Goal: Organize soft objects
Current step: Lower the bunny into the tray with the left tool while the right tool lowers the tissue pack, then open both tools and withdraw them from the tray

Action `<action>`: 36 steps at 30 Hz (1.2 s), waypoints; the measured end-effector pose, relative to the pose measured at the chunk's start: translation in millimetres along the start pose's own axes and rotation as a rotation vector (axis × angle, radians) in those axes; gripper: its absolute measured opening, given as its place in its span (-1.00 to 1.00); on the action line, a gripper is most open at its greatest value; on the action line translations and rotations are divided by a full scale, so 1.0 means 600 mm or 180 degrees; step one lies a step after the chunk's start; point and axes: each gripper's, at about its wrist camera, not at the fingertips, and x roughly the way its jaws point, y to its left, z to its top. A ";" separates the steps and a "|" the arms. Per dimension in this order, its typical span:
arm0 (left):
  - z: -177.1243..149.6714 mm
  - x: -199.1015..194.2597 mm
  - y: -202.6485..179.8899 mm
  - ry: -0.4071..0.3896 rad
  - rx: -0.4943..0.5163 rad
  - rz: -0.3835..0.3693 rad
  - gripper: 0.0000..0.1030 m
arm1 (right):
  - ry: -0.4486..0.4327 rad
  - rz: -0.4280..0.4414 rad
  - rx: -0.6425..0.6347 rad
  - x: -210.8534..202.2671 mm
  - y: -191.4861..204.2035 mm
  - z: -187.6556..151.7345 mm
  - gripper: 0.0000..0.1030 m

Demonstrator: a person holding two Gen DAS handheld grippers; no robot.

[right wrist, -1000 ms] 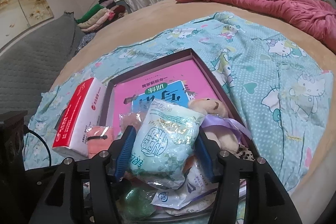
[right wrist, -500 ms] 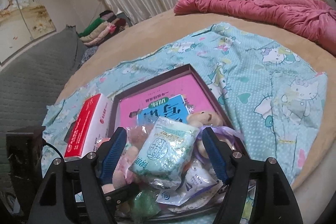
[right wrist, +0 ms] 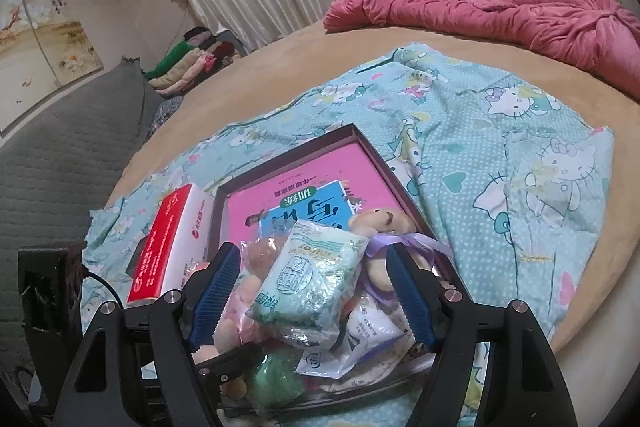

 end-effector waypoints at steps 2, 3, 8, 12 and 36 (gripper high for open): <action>0.000 -0.004 -0.001 -0.0009 0.0003 0.0013 0.02 | -0.0018 -0.0010 -0.0011 -0.004 0.002 0.000 0.51; 0.000 -0.006 -0.002 -0.0017 0.0004 0.0011 0.06 | -0.0022 -0.0011 -0.0013 -0.004 0.003 -0.001 0.52; -0.001 -0.023 0.000 -0.0086 -0.0010 0.0031 0.14 | -0.0049 -0.0064 -0.0036 -0.013 0.008 0.000 0.53; -0.004 -0.036 0.008 -0.0118 -0.0044 0.0027 0.20 | -0.0056 -0.0107 -0.0024 -0.018 0.007 0.000 0.54; -0.040 -0.191 0.047 -0.0485 -0.0243 0.0265 0.52 | -0.0345 -0.0238 -0.0253 -0.126 0.101 0.010 0.60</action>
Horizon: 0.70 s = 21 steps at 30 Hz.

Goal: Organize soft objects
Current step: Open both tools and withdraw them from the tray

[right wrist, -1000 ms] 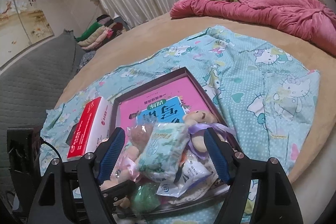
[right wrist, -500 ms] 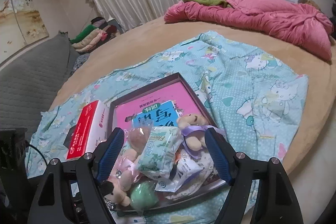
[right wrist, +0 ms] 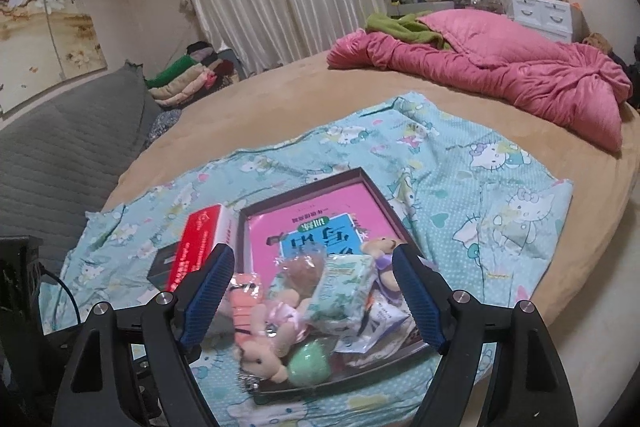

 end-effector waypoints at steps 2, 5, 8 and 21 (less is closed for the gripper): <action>0.000 -0.015 0.005 -0.0031 -0.0014 0.0027 0.54 | -0.0006 0.0015 -0.0010 -0.012 0.013 0.000 0.60; 0.000 -0.039 0.016 -0.0089 -0.0048 0.0084 0.57 | -0.0003 0.0007 -0.0070 -0.027 0.032 -0.002 0.61; -0.005 -0.059 0.029 -0.0120 -0.0088 0.0148 0.61 | -0.0043 -0.0027 -0.0158 -0.044 0.052 -0.004 0.61; -0.058 -0.129 0.067 -0.0183 -0.0233 0.0423 0.63 | 0.0061 0.0051 -0.0463 -0.094 0.110 -0.042 0.98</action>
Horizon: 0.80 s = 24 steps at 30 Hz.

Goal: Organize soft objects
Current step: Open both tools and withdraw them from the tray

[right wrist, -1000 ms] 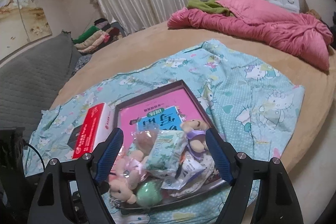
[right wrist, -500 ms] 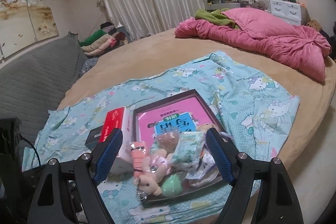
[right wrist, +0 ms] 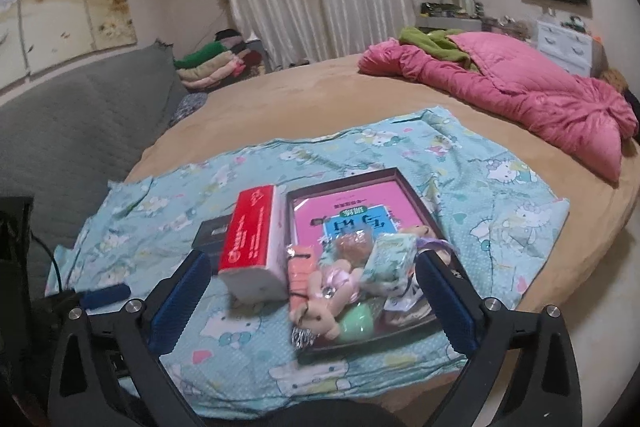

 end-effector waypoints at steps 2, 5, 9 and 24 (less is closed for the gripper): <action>-0.007 -0.006 0.006 -0.0015 -0.0044 0.0013 0.63 | 0.0006 0.0019 0.0027 -0.007 0.003 -0.010 0.98; -0.020 -0.012 0.009 -0.0016 -0.0049 0.0012 0.63 | -0.0030 0.0005 0.0053 -0.018 0.012 -0.027 0.98; -0.039 -0.016 0.007 0.0007 -0.0049 0.0016 0.63 | -0.0060 -0.0026 0.0065 -0.029 0.022 -0.050 0.98; -0.086 -0.013 -0.017 0.0042 -0.0032 0.0079 0.63 | 0.0031 -0.0166 0.0092 -0.048 0.010 -0.106 0.98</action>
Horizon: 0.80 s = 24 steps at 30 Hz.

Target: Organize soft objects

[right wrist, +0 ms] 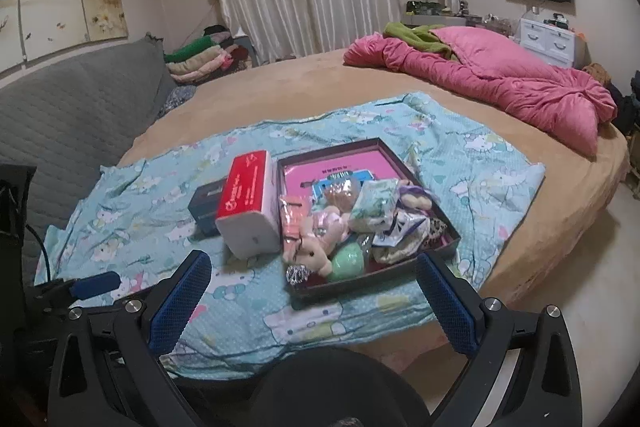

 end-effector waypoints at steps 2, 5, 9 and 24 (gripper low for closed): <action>-0.004 0.000 -0.005 -0.0005 0.0017 0.0029 0.63 | 0.0012 0.0004 -0.0052 0.000 0.001 -0.008 0.98; -0.009 0.000 -0.010 -0.0027 0.0013 0.0085 0.63 | 0.0018 -0.0003 -0.0029 0.004 -0.003 -0.016 0.98; -0.016 0.008 -0.015 0.0014 0.0003 0.0128 0.63 | 0.0055 -0.0037 0.0023 0.009 -0.012 -0.022 0.98; -0.033 0.034 -0.015 0.0172 -0.0027 0.0202 0.63 | 0.0320 -0.0091 0.0145 0.041 -0.029 -0.044 0.98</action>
